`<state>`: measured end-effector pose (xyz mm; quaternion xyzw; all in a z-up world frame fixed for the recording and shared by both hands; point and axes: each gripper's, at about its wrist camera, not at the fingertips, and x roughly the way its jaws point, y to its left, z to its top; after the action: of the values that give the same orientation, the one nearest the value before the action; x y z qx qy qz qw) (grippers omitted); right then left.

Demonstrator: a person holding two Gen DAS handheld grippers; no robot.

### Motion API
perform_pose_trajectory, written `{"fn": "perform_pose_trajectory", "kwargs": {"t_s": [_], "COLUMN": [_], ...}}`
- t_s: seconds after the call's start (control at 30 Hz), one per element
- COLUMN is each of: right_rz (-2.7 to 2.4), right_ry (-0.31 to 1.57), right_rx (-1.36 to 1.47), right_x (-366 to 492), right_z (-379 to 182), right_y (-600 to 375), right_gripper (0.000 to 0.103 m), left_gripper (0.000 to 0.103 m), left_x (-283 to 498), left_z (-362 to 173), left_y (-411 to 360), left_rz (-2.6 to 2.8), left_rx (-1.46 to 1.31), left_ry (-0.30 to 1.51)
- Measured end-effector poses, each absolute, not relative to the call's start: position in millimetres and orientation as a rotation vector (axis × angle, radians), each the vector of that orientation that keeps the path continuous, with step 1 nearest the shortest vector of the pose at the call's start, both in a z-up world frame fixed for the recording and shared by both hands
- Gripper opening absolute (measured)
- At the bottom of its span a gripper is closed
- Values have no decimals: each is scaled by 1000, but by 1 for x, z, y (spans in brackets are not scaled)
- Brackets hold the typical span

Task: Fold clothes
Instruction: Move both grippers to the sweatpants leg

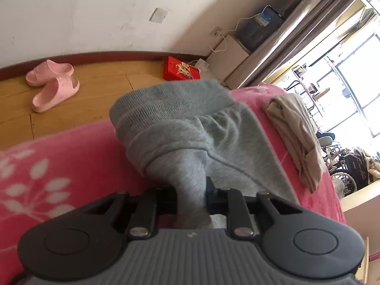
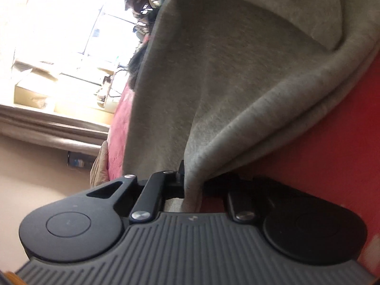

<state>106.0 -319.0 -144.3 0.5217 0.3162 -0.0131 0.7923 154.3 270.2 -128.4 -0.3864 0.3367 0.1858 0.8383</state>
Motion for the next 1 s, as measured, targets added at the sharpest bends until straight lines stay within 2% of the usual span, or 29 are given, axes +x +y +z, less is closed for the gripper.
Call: {"fn": "perform_pose_trajectory", "kwargs": {"t_s": [0.27, 0.47, 0.6, 0.67, 0.8, 0.83, 0.87, 0.9, 0.93, 1.0], "right_rz": [50, 100, 114, 105, 118, 137, 167, 186, 187, 240], "right_ry": [629, 737, 866, 938, 1064, 1089, 1123, 1152, 1168, 1177], "right_rx": [1116, 1178, 1170, 1140, 1021, 995, 925, 815, 678, 472], "right_x": [78, 9, -34, -44, -36, -32, -39, -45, -45, -44], "right_z": [-103, -98, -106, -121, -135, -128, -123, -112, -94, -63], "right_y": [-328, -336, -322, -321, -327, -332, -337, -341, -343, -340], "right_gripper": [8, 8, 8, 9, 20, 30, 35, 46, 51, 51], "left_gripper": [16, 16, 17, 23, 31, 37, 40, 46, 52, 59], "left_x": [88, -21, -95, -112, -135, -138, -140, -144, -148, -155], "left_z": [-65, -48, -68, -99, -119, -110, -100, -90, -79, -57], "left_y": [276, 312, 337, 349, 366, 367, 367, 366, 365, 360], "left_rz": [321, 359, 388, 352, 282, 252, 225, 205, 187, 183], "left_rx": [-711, -672, -630, -624, -717, -697, -664, -618, -569, -446], "left_ry": [735, 829, 928, 1013, 1037, 1041, 1046, 1048, 1051, 1020]}}
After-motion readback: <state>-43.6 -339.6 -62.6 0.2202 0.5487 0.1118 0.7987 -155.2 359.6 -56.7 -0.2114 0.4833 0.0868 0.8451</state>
